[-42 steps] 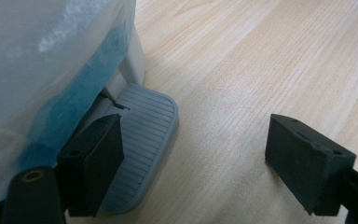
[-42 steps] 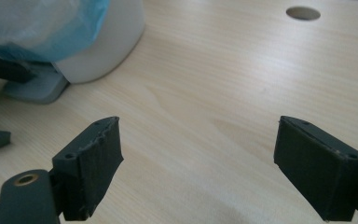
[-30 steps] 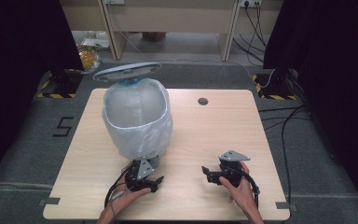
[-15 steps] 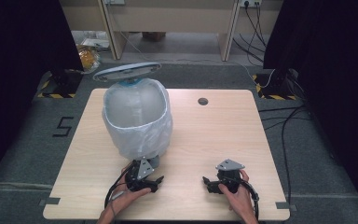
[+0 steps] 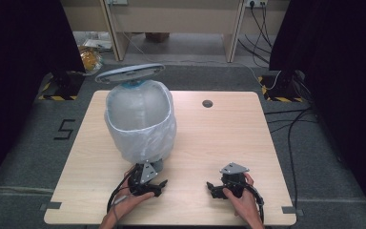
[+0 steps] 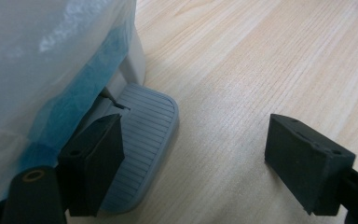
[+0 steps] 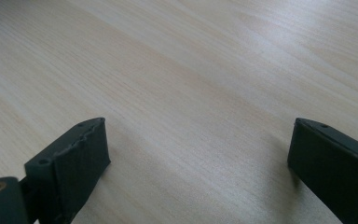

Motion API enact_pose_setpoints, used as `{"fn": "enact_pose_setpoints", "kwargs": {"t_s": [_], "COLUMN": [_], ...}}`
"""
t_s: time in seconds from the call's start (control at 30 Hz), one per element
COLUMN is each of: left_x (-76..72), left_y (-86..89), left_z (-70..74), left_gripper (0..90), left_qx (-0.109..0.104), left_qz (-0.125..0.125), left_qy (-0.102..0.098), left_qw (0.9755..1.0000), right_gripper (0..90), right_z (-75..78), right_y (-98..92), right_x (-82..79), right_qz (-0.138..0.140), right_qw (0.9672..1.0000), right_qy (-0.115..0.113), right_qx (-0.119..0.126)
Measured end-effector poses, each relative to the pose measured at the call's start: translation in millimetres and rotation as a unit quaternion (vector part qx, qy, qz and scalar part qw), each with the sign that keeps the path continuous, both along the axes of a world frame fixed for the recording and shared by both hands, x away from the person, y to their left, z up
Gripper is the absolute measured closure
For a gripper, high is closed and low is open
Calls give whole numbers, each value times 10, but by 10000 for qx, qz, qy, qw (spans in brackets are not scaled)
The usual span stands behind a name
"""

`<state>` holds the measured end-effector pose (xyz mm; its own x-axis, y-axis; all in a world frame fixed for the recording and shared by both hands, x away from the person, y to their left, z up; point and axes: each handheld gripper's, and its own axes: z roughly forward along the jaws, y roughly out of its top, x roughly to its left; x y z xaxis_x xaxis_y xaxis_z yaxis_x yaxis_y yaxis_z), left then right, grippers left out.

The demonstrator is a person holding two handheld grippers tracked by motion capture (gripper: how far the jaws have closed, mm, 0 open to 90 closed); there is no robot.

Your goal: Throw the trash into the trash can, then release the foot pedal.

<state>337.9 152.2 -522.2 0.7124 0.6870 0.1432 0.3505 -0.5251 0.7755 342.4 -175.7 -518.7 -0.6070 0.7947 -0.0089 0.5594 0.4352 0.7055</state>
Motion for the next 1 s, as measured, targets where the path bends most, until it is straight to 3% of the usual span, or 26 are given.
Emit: {"fn": "enact_pose_setpoints", "kwargs": {"t_s": [1.0], "left_x": [-1], "left_y": [-1], "left_z": [0], "left_gripper": [186], "left_qx": [11], "left_qz": [0], "left_qy": [-4], "left_qw": [10000], "right_gripper": [4], "right_z": [-6], "right_y": [9], "right_x": [21], "right_qz": [-107], "right_qw": [9999], "right_qy": [55], "right_qx": [-47]}}
